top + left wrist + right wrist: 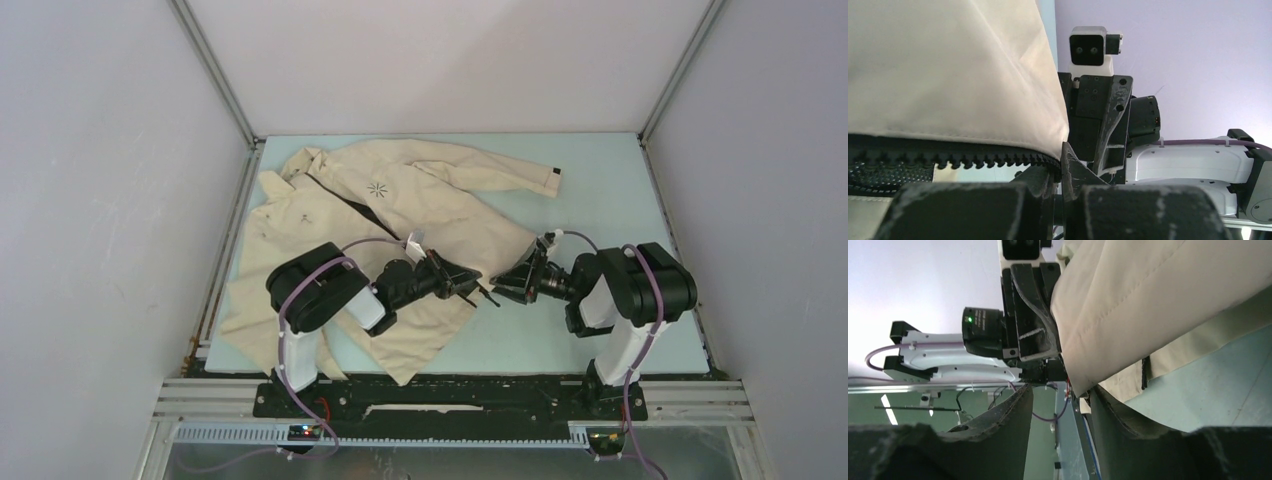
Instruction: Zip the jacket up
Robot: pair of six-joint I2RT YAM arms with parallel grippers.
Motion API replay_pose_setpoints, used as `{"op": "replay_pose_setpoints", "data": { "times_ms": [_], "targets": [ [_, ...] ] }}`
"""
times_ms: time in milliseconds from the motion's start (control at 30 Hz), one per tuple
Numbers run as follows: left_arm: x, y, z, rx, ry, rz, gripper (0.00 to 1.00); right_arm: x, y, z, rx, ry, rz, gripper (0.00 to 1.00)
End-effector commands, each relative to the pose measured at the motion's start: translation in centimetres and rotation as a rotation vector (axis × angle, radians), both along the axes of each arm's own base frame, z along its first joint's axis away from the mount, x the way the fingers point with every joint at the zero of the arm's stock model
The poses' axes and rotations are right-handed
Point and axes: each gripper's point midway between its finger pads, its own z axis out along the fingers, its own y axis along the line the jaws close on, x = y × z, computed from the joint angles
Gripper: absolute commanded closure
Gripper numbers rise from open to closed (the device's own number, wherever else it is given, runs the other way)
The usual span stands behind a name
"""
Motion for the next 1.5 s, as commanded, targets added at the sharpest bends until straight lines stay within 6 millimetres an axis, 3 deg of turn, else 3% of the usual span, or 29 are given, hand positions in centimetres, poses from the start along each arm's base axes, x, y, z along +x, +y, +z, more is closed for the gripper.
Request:
{"op": "replay_pose_setpoints", "data": {
  "times_ms": [0, 967, 1467],
  "targets": [
    [0.3, -0.6, 3.5, -0.059, -0.098, -0.014, 0.93, -1.6, 0.9, 0.5, -0.009, -0.12, 0.084, 0.51],
    [-0.5, -0.8, 4.8, -0.093, -0.074, -0.056, 1.0, -2.0, 2.3, 0.4, -0.034, -0.204, 0.182, 0.51],
    [-0.8, -0.6, 5.0, -0.095, -0.064, -0.062, 1.0, -1.7, 2.4, -0.3, -0.127, -0.222, 0.179, 0.62]
  ]
}}
